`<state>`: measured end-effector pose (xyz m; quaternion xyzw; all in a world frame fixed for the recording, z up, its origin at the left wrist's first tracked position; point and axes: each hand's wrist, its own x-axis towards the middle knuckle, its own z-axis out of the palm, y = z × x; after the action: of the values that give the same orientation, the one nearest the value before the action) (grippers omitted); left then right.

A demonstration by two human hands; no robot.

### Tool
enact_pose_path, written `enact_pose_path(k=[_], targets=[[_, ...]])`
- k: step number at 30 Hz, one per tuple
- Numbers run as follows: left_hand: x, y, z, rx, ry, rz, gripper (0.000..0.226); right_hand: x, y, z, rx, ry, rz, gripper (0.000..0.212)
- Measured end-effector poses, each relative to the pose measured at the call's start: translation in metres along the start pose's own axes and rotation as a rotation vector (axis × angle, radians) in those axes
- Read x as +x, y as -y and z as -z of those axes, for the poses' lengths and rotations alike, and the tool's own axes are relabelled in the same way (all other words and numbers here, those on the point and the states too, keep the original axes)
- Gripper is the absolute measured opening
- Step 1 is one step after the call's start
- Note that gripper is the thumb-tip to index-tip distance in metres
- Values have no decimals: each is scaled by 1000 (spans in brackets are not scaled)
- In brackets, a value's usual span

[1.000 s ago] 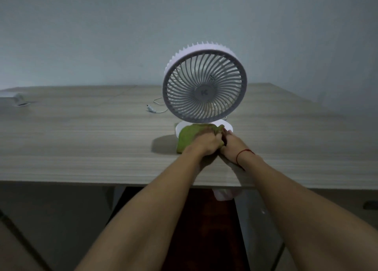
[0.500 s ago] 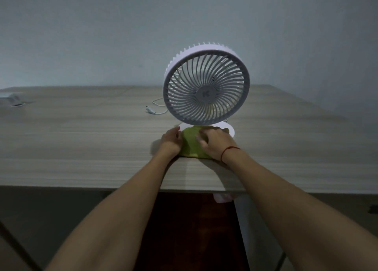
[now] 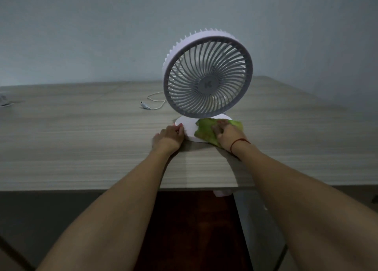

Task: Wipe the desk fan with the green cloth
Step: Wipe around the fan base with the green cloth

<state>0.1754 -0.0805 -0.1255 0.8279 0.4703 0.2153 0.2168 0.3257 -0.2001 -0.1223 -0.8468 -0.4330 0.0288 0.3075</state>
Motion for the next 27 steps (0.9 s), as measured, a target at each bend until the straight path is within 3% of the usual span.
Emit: enact_pose_path(k=[4,11,16,19,22,27], targets=[[1,-4,0,49,12,-14,49,16,8,-2,-146,-27,-73,48],[9,3,3,44,44,-72,42,0,43,-16,-295,32,149,62],[16,12,6,-35,45,-44,44,-8,26,-4,69,107,189,47],[18,14,4,-25,29,-48,45,1,-5,17,143,24,72,38],[18,10,-2,-5,52,-63,46,11,-25,30,11,46,-92,52],[20,8,-3,-12,79,-65,48,16,7,18,-128,96,0,52]])
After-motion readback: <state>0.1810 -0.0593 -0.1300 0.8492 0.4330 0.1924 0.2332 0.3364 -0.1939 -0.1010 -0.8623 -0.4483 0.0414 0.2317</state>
